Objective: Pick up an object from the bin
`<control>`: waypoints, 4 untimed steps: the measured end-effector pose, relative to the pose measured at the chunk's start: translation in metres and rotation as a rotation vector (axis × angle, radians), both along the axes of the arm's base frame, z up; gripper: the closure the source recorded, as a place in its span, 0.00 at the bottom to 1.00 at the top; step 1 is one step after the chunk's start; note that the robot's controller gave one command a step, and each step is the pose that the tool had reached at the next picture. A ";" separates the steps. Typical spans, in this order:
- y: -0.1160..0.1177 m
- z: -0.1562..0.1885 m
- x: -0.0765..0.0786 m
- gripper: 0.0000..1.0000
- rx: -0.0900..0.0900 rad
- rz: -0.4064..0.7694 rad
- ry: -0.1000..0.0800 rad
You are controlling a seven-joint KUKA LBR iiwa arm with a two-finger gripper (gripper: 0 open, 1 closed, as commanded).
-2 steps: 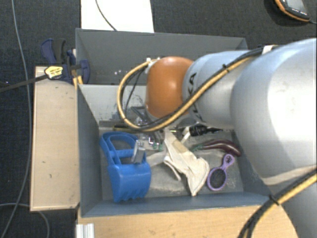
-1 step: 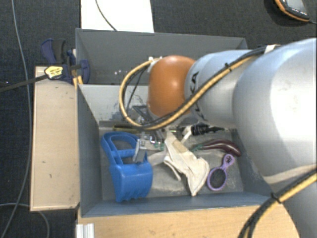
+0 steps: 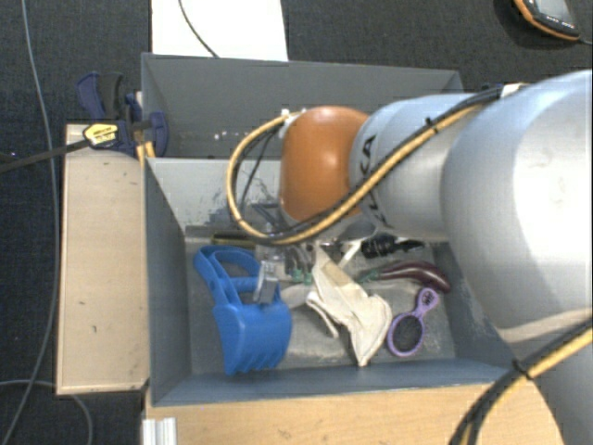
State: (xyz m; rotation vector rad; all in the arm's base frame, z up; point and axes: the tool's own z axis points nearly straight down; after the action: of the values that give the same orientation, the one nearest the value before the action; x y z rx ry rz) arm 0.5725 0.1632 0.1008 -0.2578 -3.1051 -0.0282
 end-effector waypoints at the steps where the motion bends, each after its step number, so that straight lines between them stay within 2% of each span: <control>1: 0.000 0.000 0.000 1.00 0.000 0.000 0.000; 2: 0.019 -0.002 0.001 1.00 0.011 0.210 -0.029; 3: 0.015 -0.002 0.005 1.00 0.009 0.137 -0.008; 4: 0.018 -0.003 0.003 1.00 0.015 0.202 -0.021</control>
Offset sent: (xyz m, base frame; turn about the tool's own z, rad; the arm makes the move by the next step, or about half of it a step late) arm -0.0194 0.0205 -0.0308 -0.2556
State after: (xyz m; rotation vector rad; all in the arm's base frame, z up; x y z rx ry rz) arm 0.5758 0.1809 0.0982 0.0571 -3.1334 -0.0507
